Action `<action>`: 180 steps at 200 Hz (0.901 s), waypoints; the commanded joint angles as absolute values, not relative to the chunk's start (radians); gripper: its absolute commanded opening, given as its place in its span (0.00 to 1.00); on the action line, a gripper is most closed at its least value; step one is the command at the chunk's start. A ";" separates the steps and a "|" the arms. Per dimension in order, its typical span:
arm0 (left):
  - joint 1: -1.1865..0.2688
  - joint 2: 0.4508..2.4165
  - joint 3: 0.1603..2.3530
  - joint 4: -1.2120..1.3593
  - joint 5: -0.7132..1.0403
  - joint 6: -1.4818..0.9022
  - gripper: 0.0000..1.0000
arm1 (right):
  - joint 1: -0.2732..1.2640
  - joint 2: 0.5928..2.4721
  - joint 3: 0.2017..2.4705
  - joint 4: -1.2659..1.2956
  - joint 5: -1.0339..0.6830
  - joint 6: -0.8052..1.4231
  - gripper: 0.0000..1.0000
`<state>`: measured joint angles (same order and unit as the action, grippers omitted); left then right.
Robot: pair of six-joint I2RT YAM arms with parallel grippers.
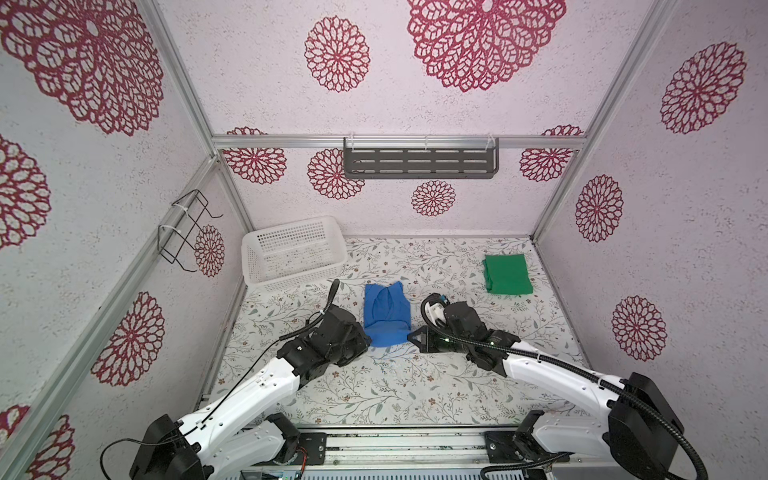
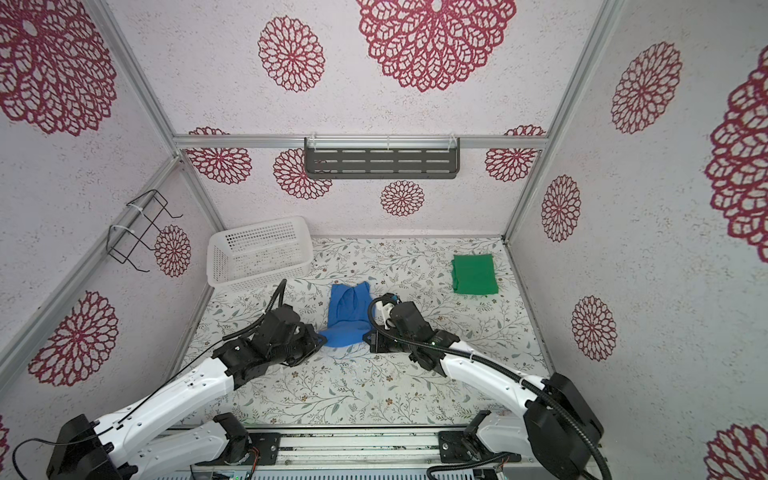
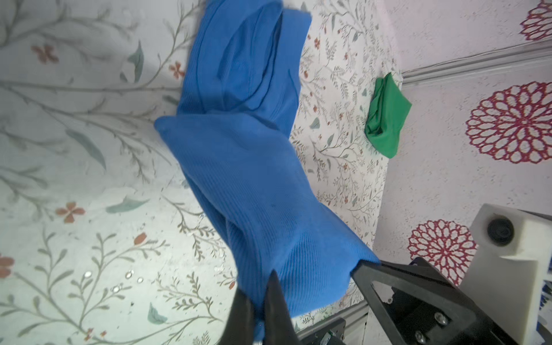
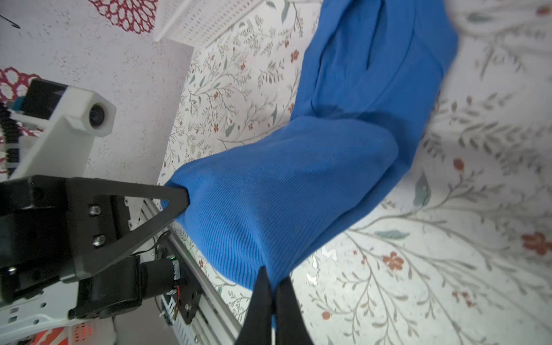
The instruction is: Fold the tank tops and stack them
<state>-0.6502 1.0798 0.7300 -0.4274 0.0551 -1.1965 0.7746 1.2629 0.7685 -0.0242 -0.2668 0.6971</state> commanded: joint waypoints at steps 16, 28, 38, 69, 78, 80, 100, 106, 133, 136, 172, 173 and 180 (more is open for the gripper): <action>-0.532 1.192 0.818 -0.470 0.140 -0.959 0.00 | 0.703 1.347 0.890 -0.056 -0.221 0.531 0.00; -0.495 1.228 0.848 -0.451 0.170 -0.921 0.00 | 0.683 1.383 0.922 -0.038 -0.233 0.512 0.00; -0.466 1.261 0.872 -0.426 0.193 -0.898 0.00 | 0.666 1.417 0.953 -0.032 -0.244 0.500 0.00; -0.383 1.406 0.956 -0.351 0.273 -0.837 0.00 | 0.623 1.509 1.025 0.001 -0.272 0.475 0.00; -0.364 1.458 0.985 -0.337 0.307 -0.819 0.00 | 0.611 1.536 1.045 0.004 -0.274 0.465 0.00; -0.361 1.471 0.991 -0.334 0.313 -0.814 0.00 | 0.609 1.542 1.050 0.007 -0.274 0.462 0.00; -0.329 1.572 1.062 -0.320 0.363 -0.779 0.00 | 0.582 1.607 1.097 0.021 -0.286 0.437 0.00; -0.322 1.598 1.079 -0.311 0.370 -0.773 0.00 | 0.572 1.631 1.112 0.026 -0.297 0.431 0.00; -0.279 1.722 1.151 -0.269 0.389 -0.750 0.00 | 0.528 1.755 1.180 0.080 -0.343 0.425 0.00; -0.274 1.736 1.159 -0.261 0.392 -0.750 0.00 | 0.523 1.771 1.189 0.091 -0.353 0.425 0.00; -0.208 1.926 1.313 -0.217 0.446 -0.739 0.41 | 0.475 1.945 1.347 0.118 -0.390 0.399 0.63; -0.206 1.929 1.314 -0.216 0.447 -0.739 0.42 | 0.474 1.946 1.351 0.117 -0.387 0.397 0.65; -0.195 1.930 1.334 -0.212 0.443 -0.740 0.51 | 0.470 1.941 1.380 0.086 -0.365 0.380 0.78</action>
<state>-0.2466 1.8874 1.2556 -0.2577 0.4171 -0.7761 0.4976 1.9411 1.2850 0.0776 -0.3702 0.4381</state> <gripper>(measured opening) 0.370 0.472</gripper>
